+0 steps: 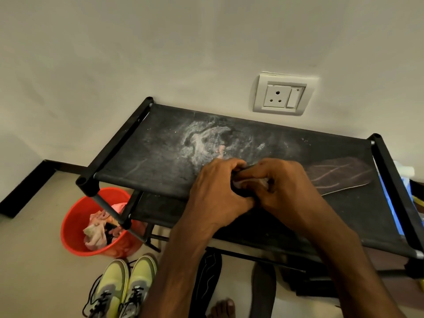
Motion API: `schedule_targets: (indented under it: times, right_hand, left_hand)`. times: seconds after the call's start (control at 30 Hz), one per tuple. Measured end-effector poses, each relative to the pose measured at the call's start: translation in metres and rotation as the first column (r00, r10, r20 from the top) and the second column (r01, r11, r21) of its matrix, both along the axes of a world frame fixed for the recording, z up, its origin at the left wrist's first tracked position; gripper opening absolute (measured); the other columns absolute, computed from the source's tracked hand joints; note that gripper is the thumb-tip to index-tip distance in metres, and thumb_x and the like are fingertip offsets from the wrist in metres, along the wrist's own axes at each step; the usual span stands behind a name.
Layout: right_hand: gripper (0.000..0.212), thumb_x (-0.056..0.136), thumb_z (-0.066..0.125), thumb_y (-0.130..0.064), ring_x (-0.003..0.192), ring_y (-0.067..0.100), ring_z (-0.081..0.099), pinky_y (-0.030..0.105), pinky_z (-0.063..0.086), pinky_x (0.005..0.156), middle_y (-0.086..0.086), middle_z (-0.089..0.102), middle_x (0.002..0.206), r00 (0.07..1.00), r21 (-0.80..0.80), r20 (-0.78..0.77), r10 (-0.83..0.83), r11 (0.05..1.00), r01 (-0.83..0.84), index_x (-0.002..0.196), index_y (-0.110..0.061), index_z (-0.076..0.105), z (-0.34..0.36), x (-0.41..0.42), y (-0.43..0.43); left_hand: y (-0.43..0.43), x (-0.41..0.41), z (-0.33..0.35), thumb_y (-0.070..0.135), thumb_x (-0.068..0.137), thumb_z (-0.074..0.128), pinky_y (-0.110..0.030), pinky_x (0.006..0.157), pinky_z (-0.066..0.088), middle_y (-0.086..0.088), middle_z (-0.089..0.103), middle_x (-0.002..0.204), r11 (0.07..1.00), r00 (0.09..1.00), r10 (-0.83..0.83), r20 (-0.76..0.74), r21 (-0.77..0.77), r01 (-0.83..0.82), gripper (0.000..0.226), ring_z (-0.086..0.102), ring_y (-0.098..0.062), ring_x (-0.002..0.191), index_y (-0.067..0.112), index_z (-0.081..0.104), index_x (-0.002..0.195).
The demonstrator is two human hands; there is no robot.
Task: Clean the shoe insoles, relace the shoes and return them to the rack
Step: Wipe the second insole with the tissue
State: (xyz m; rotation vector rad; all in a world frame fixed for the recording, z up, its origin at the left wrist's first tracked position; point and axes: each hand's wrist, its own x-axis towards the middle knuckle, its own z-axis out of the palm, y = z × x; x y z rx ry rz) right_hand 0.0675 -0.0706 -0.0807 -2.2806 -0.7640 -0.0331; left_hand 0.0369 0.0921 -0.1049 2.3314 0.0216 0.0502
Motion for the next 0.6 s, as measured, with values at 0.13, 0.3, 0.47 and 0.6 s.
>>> schedule_targets:
  times: [0.13,0.3,0.47,0.6]
  right_hand:
    - [0.03,0.085,0.078,-0.012,0.082,0.004,0.067,0.034,0.057,0.074,-0.011,0.074,0.093,1.0,-0.058,0.019,0.018,0.998,-0.017,0.103,-0.036,0.082,-0.001,0.003,0.003]
    - [0.026,0.084,0.077,-0.015,0.083,0.018,0.07,0.044,0.06,0.073,-0.004,0.076,0.094,0.988,-0.102,0.069,-0.138,0.984,0.145,0.099,-0.035,0.082,-0.001,0.013,-0.002]
    - [0.029,0.084,0.071,-0.004,0.075,0.022,0.064,0.043,0.055,0.066,0.003,0.07,0.084,0.991,-0.179,0.117,-0.072,0.98,0.092,0.099,-0.026,0.082,-0.002,0.007,0.005]
    - [0.033,0.084,0.069,-0.008,0.084,0.015,0.067,0.042,0.057,0.071,-0.006,0.073,0.095,0.997,-0.186,0.026,0.067,0.981,-0.061,0.101,-0.033,0.08,0.003,0.003,0.009]
  left_hand:
    - [-0.001,0.003,-0.003,0.054,0.056,0.068,-0.036,0.09,0.056,0.016,0.062,0.112,1.0,1.0,-0.009,-0.023,0.024,0.009,0.07,0.059,-0.008,0.107,0.042,0.061,0.124]
    - [-0.002,0.003,0.001,0.069,0.049,0.077,-0.035,0.086,0.057,0.015,0.064,0.112,1.0,0.999,-0.012,-0.043,0.013,0.012,0.073,0.062,-0.007,0.104,0.043,0.063,0.116]
    - [-0.002,0.002,0.005,0.052,0.058,0.083,-0.037,0.092,0.055,0.013,0.061,0.117,1.0,0.998,-0.001,-0.064,0.026,0.002,0.068,0.058,-0.01,0.111,0.043,0.062,0.122]
    - [-0.001,0.0,0.008,0.033,0.066,0.082,-0.036,0.095,0.053,0.011,0.056,0.118,0.999,0.998,0.001,-0.06,0.052,0.002,0.065,0.055,-0.011,0.112,0.043,0.06,0.126]
